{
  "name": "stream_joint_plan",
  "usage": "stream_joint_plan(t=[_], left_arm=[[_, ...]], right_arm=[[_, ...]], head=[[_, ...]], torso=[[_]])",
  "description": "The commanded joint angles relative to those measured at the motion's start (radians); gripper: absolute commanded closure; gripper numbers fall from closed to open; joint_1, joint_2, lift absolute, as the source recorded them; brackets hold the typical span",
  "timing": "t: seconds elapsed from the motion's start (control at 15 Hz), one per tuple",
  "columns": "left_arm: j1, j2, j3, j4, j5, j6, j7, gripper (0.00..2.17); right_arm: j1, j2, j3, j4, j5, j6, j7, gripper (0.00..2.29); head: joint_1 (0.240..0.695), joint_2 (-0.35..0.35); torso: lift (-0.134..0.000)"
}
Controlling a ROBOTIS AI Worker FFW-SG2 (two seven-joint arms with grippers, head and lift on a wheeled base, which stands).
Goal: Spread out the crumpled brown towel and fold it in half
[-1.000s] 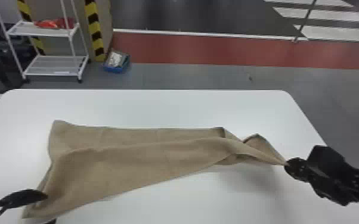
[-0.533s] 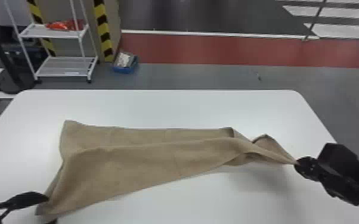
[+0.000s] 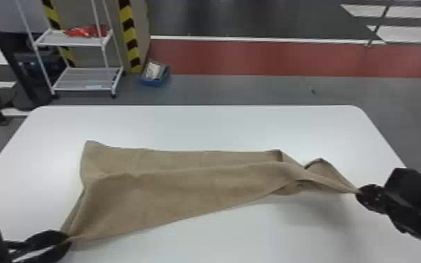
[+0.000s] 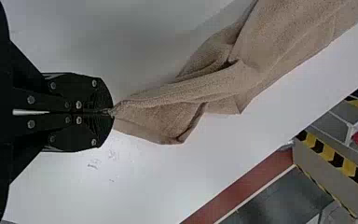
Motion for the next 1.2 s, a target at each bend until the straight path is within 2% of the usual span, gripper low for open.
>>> stream_joint_plan(t=[0.0,0.07,0.2,0.27,0.47,0.73,0.87,0.93,1.13], left_arm=[[0.0,0.001,0.002,0.0,0.002,0.0,0.001,1.0],[-0.002,-0.001,0.009,-0.006,0.008,0.003,0.015,1.0],[-0.006,-0.011,0.026,-0.038,0.022,0.033,0.046,1.51],[-0.008,-0.013,0.025,-0.076,0.027,0.067,0.06,1.63],[-0.019,-0.024,0.043,-0.211,0.107,0.174,0.049,1.63],[-0.148,-0.029,0.052,-0.323,0.12,0.411,0.031,1.63],[-0.235,-0.029,0.051,-0.337,0.128,0.527,0.028,1.63],[-0.266,-0.029,0.041,-0.337,0.134,0.533,0.024,1.63],[-0.361,-0.027,-0.071,-0.248,0.117,0.57,0.051,1.63]], right_arm=[[0.0,0.0,-0.003,0.0,-0.002,0.0,0.0,1.29],[-0.008,0.0,-0.006,-0.002,-0.002,0.012,-0.001,1.29],[-0.041,0.0,-0.023,-0.006,-0.011,0.028,0.0,1.29],[-0.06,0.002,-0.035,-0.017,-0.014,0.031,0.009,1.29],[-0.1,-0.002,-0.041,-0.052,-0.012,0.028,0.038,1.29],[-0.181,-0.003,-0.074,-0.094,-0.044,0.034,0.074,1.29],[-0.224,-0.003,-0.089,-0.098,-0.067,0.046,0.075,1.29],[-0.247,-0.002,-0.084,-0.098,-0.069,0.059,0.075,1.29],[-0.314,0.0,-0.026,-0.074,-0.101,0.178,0.057,1.29]], head=[[0.695,-0.031],[0.695,-0.032],[0.695,-0.03],[0.695,-0.029],[0.695,-0.026],[0.695,-0.017],[0.695,-0.01],[0.695,-0.005],[0.695,-0.011]], torso=[[-0.124],[-0.124],[-0.124],[-0.124],[-0.124],[-0.124],[-0.124],[-0.124],[-0.124]])
